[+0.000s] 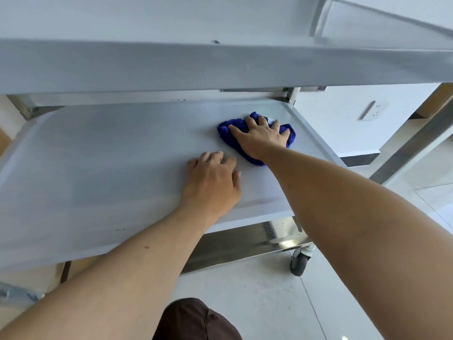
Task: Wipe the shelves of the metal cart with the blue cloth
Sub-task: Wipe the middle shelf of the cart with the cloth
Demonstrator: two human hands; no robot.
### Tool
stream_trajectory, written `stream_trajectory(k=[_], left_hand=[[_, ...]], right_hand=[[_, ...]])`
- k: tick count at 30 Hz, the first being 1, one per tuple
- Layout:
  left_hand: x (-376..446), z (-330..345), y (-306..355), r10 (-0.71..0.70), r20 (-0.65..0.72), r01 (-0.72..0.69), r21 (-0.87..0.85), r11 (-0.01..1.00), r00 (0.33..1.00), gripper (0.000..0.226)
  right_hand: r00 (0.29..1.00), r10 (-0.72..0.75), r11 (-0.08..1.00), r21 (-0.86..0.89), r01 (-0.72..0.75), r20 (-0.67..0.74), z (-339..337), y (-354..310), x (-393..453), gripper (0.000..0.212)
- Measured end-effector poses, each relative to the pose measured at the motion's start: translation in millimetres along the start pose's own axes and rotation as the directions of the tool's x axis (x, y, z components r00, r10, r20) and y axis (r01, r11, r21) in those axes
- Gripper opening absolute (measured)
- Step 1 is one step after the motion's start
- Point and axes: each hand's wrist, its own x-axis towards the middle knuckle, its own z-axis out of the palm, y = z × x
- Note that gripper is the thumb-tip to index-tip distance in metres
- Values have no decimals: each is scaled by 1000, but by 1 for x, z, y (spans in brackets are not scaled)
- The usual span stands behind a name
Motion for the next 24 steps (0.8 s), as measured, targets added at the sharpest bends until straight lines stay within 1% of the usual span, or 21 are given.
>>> stream_trajectory(k=[2,5,8,14,19,24], left_hand=[[1,2,-1,19,32,-20,5,1000,999,42],[3,6,-1,11,56,-12,20,1000,998,46],[3,10,-2,-3,58,1,27,1000,998,46],[4,15,-3,-22,44,22,10,1000,999,45],[5,13,-4,-23,56,24,-2,1000,998,46],[6,12,-4,-15,61,16,-25,1000,998,45]], right_hand=[[1000,6,1000,5,-6,4,0,-1,13,80],[1000,18,1000,13,-18,5,-2,-1,37,82],[1000,27,1000,10,-27,2,-4,1,63,83],[999,-21,999,26,20,26,-13,15,105,82],[999,-44,999,25,44,26,-14,24,108,84],[999,-54,999,8,54,7,-16,42,87,86]])
